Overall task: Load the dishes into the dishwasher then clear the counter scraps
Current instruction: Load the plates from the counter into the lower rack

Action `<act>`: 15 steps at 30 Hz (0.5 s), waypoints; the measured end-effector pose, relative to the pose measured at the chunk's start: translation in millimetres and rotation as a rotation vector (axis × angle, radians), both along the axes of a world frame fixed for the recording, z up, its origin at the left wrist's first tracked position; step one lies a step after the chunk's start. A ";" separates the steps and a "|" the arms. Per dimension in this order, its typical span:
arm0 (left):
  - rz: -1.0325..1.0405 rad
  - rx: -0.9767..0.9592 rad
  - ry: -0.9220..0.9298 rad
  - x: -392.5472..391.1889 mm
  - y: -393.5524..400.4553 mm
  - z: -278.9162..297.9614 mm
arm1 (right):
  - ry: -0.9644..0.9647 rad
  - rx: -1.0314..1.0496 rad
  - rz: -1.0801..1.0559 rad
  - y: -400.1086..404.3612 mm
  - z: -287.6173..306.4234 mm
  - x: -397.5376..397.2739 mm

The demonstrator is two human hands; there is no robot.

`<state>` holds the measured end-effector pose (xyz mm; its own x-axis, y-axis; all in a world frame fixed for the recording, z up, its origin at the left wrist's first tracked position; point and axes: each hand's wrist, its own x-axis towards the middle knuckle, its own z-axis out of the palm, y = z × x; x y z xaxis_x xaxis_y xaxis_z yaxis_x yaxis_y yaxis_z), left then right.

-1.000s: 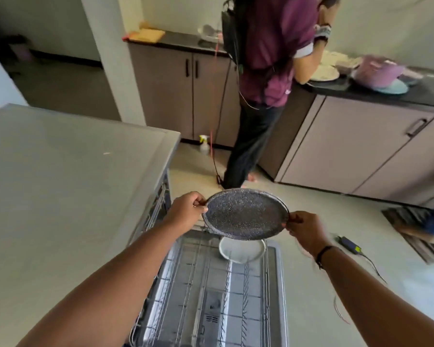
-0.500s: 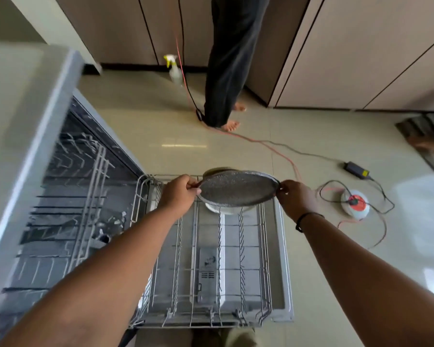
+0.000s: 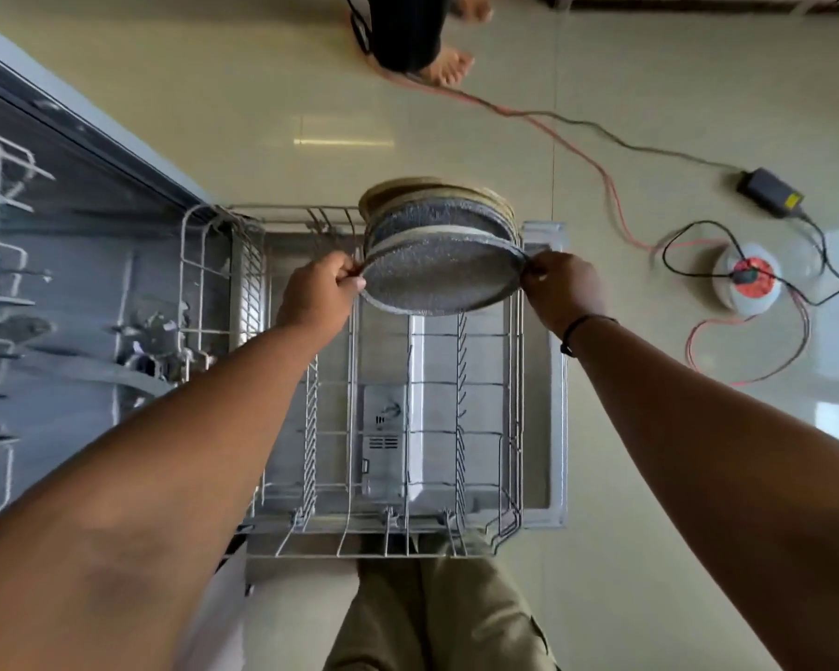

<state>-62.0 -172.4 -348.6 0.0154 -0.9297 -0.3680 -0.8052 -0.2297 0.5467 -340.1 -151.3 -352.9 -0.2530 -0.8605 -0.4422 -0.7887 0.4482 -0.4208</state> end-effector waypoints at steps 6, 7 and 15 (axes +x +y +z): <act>0.007 -0.054 0.006 2.0 0.4 -17.3 | -0.029 -0.032 0.032 1.0 -15.1 -2.6; 0.001 -0.035 0.003 4.1 1.7 -21.0 | -0.039 -0.016 0.043 2.9 -18.3 -2.4; 0.037 0.083 0.030 2.8 13.5 -48.7 | -0.003 0.119 0.107 13.4 -44.8 6.1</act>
<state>-59.3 -158.9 -397.3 0.0364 -0.8948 -0.4449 -0.7787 -0.3044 0.5486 -333.9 -138.0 -397.7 -0.1616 -0.8241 -0.5429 -0.8334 0.4086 -0.3722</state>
